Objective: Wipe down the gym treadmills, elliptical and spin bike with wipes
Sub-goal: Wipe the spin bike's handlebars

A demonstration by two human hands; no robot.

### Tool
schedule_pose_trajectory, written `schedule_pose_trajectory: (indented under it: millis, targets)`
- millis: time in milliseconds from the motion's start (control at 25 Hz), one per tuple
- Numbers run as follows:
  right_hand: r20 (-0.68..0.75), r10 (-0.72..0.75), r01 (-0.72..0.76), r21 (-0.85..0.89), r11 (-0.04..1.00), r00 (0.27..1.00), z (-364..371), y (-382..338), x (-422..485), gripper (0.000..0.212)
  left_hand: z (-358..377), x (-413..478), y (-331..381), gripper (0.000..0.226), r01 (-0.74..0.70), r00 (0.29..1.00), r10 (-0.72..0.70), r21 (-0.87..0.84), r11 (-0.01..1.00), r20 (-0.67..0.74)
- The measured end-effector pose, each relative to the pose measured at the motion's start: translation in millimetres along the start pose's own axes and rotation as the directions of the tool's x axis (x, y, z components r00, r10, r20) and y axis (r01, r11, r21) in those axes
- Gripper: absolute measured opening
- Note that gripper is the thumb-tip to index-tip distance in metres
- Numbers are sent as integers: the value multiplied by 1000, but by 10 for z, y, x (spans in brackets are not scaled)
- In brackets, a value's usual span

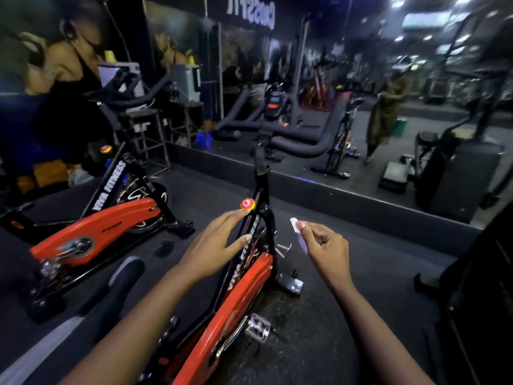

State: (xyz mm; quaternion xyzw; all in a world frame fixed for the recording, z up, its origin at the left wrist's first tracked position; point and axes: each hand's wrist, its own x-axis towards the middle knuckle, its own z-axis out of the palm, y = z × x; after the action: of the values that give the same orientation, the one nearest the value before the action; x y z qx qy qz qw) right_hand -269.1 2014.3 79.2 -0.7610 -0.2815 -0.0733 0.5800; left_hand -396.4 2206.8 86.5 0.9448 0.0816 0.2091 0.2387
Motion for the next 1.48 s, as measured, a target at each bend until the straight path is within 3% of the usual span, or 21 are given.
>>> schedule_pose_trajectory:
  millis: [280, 520, 600, 720, 880, 1080, 1280, 1480]
  targets:
    - [-146, -53, 33, -137, 990, 988, -573, 499, 1453, 16, 409, 1790, 237, 56, -175, 977, 158, -119, 977, -142]
    - [-202, -69, 39, -147, 988, 977, -540, 719, 2775, 18, 720, 3300, 174, 67, -208, 963, 202, -18, 978, -180]
    - [-209, -71, 34, -174, 984, 975, -536, 826, 3080, 21, 842, 3812, 206, 75, -195, 971, 203, 78, 978, -123]
    - [-232, -85, 25, -249, 968, 969, -598, 958, 3535, 26, 1112, 4328, 329, 68, -180, 984, 176, 273, 945, 39]
    - [-180, -208, 122, -399, 909, 961, -605, 1049, 4430, 27, 1377, 4615, 366, 69, -148, 983, 98, 348, 926, 157]
    - [-112, -282, 193, -494, 848, 953, -401, 1259, 5516, 31, 1469, 4648, 320, 68, -128, 986, 61, 460, 878, 158]
    - [-97, -342, 241, -533, 811, 935, -150, 1691, 5320, 35, 1487, 4626, 334, 66, -115, 991, 63, 488, 865, 121]
    - [-138, -516, 413, -445, 795, 845, -26, 1903, 4611, 51, 1491, 4630, 355, 63, -98, 994, 59, 522, 848, 92]
